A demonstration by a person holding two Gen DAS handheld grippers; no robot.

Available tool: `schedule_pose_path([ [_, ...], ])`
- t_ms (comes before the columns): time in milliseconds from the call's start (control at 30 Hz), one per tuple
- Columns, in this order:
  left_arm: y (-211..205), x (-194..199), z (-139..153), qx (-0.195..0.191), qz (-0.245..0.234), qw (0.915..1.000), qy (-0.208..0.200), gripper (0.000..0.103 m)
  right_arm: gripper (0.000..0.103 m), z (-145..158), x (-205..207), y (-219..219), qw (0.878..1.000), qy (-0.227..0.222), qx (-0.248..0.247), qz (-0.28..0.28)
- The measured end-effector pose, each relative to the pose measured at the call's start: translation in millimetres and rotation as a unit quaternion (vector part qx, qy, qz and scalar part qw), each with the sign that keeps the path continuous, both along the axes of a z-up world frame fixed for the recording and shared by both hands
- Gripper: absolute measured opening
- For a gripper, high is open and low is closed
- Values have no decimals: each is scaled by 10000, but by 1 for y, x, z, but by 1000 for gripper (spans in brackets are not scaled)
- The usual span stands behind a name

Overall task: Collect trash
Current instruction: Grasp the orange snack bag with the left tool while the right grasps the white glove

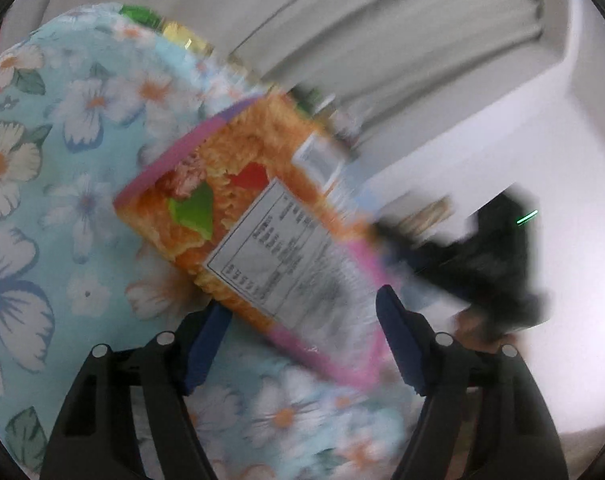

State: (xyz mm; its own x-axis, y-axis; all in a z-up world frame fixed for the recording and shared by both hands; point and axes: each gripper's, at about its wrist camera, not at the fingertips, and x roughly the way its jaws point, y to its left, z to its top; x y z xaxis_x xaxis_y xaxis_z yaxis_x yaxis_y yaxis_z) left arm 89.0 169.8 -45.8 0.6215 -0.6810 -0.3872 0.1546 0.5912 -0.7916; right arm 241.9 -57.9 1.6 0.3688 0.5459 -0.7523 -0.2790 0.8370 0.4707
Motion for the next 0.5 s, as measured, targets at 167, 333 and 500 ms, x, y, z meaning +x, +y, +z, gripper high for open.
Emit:
schedule_pose_path([
  [167,6,-8,7,-425,192,9982,-370,61,21,-13,1,-7,9997,197,146,-96],
  [333,-4,0,2,76,330,9994,24,27,20,-14,-3,-6,9998,140,102,-88],
  [500,0,-6,9,312,384,9986,-187,6,21,-5,-6,-16,9996,90,241,-152],
])
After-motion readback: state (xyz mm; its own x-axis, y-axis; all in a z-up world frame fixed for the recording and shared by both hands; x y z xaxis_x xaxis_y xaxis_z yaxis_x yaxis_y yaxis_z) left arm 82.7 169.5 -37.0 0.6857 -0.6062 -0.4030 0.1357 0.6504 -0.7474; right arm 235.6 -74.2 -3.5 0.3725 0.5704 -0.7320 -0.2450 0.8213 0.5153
